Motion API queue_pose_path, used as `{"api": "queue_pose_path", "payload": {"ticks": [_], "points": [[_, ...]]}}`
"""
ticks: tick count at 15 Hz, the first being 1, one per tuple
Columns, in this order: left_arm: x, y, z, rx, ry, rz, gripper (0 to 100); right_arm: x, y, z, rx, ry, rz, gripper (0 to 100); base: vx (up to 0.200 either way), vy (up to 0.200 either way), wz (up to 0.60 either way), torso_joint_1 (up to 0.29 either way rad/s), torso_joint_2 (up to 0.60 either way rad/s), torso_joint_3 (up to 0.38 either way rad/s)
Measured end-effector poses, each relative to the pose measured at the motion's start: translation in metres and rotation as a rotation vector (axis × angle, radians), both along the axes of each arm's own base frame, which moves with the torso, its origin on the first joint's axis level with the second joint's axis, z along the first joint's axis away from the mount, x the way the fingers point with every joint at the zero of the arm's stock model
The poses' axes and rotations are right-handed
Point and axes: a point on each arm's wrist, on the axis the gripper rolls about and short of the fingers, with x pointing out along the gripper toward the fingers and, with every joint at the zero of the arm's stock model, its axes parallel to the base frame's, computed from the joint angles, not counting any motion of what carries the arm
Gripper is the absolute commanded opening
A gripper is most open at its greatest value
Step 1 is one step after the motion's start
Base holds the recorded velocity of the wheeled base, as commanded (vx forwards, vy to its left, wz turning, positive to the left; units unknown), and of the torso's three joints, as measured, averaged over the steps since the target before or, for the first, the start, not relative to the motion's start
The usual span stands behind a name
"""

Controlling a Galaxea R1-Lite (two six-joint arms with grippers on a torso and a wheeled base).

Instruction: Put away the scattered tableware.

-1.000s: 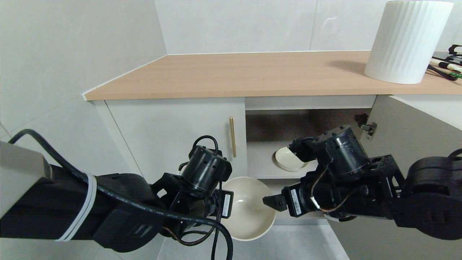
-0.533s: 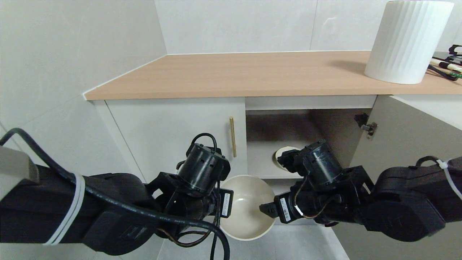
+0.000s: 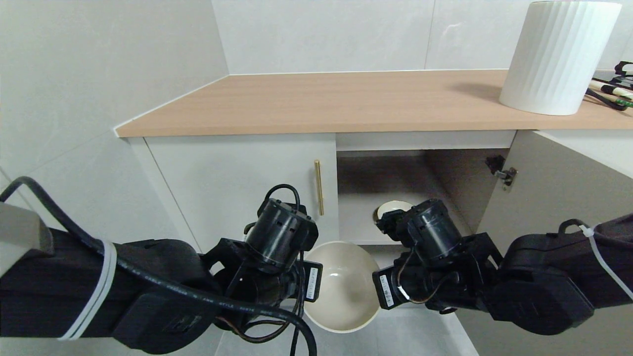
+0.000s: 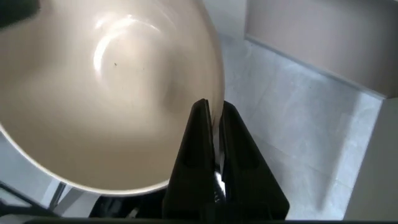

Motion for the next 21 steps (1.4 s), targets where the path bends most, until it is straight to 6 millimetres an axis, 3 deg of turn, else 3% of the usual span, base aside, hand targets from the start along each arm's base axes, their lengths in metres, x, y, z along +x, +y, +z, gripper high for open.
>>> {"api": "queue_pose_path", "payload": {"ticks": [3,7,11,15,21], "points": [[0.0,0.001,0.001,-0.002,-0.005,0.004,100,0.0,0.0,-0.001,-0.01,0.0,-0.009,0,0.0,0.0,0.0,0.0,0.0,0.0],[0.0,0.003,0.007,-0.016,-0.019,0.009,100,0.018,-0.018,0.0,0.015,0.009,-0.119,0,0.0,0.0,0.0,0.0,0.0,0.0],[-0.002,0.007,0.017,-0.038,-0.04,0.016,100,0.062,-0.044,-0.005,0.084,0.028,-0.352,0,0.0,0.0,0.0,0.0,0.0,0.0],[-0.003,0.012,0.026,-0.06,-0.062,0.025,100,0.118,-0.07,-0.014,0.208,0.02,-0.67,0,0.0,0.0,0.0,0.0,0.0,0.0],[-0.004,0.013,0.028,-0.066,-0.068,0.026,100,0.173,-0.093,-0.028,0.296,-0.006,-0.83,0,0.0,0.0,0.0,0.0,0.0,0.0]]}}
